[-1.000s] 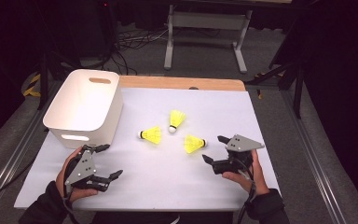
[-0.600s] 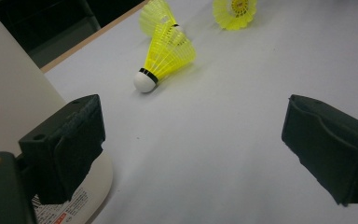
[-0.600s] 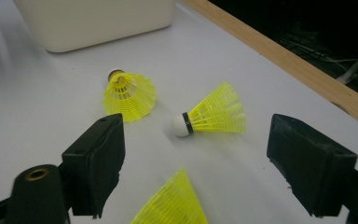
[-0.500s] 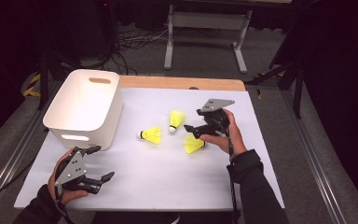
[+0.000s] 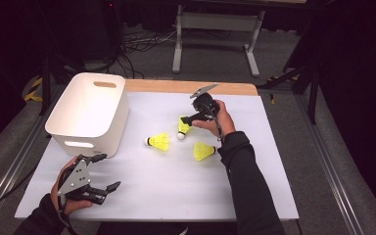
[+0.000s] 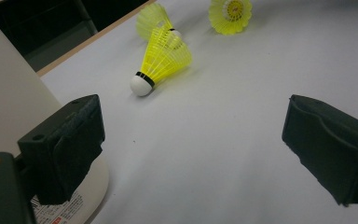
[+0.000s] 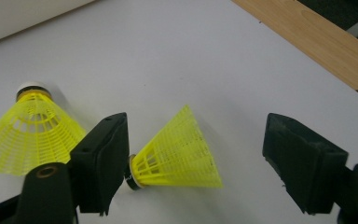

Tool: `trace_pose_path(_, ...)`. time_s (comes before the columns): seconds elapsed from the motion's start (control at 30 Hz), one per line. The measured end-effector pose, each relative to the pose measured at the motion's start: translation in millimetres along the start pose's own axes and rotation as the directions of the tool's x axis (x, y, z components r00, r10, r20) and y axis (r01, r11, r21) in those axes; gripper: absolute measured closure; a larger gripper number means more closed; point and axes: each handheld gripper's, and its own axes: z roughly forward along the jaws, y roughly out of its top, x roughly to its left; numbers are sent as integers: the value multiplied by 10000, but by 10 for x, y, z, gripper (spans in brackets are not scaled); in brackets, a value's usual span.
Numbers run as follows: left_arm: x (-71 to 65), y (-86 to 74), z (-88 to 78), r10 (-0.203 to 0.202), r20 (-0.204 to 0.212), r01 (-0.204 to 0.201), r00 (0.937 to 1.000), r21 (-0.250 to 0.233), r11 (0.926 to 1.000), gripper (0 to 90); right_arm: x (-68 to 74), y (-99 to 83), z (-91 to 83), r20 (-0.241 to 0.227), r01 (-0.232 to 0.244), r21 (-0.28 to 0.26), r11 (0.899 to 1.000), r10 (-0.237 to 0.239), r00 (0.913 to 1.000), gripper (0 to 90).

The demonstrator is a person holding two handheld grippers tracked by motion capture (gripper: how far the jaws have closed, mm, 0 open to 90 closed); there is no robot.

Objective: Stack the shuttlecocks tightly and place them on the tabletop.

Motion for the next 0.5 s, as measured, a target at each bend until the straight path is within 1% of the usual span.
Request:
trace_pose_path(0.13, 5, -5, -9, -71, 9, 71, 10000, -9, 10000, 64, -34, 51, 156, 126, -67, 213, 9997, 65, 9999, 262)
trace_pose_path(0.2, 5, -3, -12, -73, 14, 73, 10000, -25, 10000, 64, -49, 63, 212, 96, -123, 275, 9995, 121, 9999, 262)
trace_pose_path(0.23, 4, -3, -12, -66, 17, 66, 10000, -13, 10000, 65, -59, 67, 245, 96, -75, 391, 9992, 72, 9999, 262)
trace_pose_path(0.33, 2, -7, -9, -54, 64, 54, 10000, 19, 10000, 65, -86, 66, 331, 100, -216, 598, 9980, 210, 9997, 285)
trace_pose_path(0.4, 3, -9, -8, -50, 65, 49, 10000, 38, 10000, 65, -102, 59, 367, 61, -323, 722, 9969, 319, 9995, 296)
trace_pose_path(0.5, 5, -11, -11, -81, 63, 80, 9999, 48, 10000, 65, -114, 39, 415, -191, -477, 882, 9950, 495, 9986, 321)
